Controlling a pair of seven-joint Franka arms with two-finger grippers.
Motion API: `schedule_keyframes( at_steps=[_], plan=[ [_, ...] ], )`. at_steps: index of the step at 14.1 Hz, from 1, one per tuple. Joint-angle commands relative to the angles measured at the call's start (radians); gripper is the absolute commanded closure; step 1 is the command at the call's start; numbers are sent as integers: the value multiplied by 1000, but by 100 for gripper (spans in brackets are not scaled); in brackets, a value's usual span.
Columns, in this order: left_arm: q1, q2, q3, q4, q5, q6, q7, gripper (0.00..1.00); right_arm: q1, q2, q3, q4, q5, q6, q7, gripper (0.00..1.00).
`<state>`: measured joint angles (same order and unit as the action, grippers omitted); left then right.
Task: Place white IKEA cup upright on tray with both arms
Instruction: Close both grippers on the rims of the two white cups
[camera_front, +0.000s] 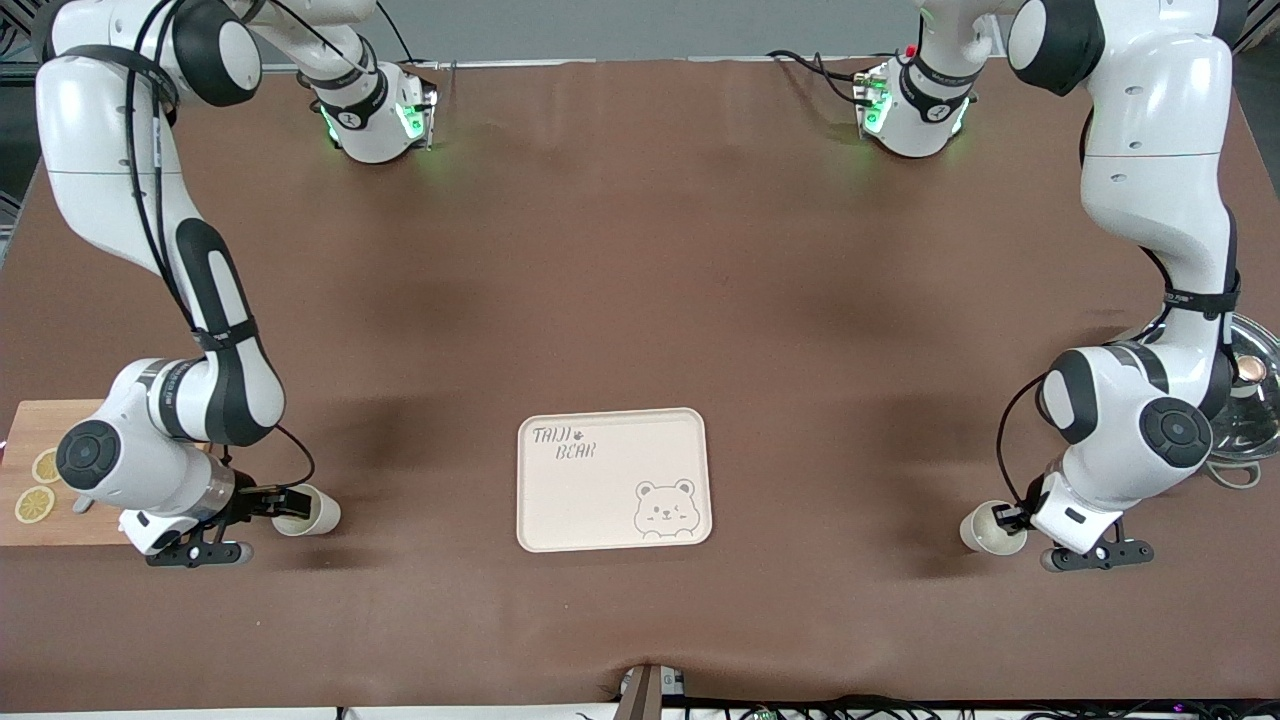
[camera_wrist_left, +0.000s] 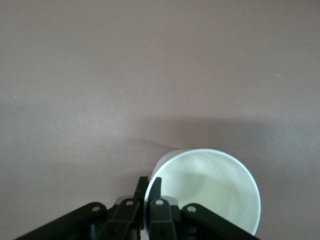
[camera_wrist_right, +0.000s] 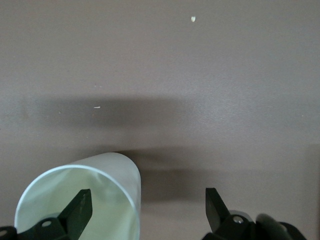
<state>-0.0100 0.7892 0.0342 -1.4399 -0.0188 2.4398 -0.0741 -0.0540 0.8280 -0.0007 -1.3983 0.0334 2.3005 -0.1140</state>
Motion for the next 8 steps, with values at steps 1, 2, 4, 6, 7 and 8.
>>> schedule_keyframes(
  at_steps=[1,2,4,6,7,8],
  plan=[
    [-8,-36,0,28,13,-69,-47,100,0,14,-1,27,8,-3,0,0],
    [-14,-36,-2,50,14,-109,-70,100,0,14,-1,27,10,-3,0,0],
    [-30,-38,-2,65,14,-131,-125,100,0,14,-1,27,10,-3,0,30],
    [-48,-48,-2,65,14,-146,-185,100,0,14,-1,27,11,-4,0,55],
    [-65,-56,-2,65,14,-154,-217,100,0,14,-1,27,11,-4,-1,63],
    [-77,-58,-2,68,14,-172,-257,100,0,13,-1,27,11,-6,-1,70]
  ],
)
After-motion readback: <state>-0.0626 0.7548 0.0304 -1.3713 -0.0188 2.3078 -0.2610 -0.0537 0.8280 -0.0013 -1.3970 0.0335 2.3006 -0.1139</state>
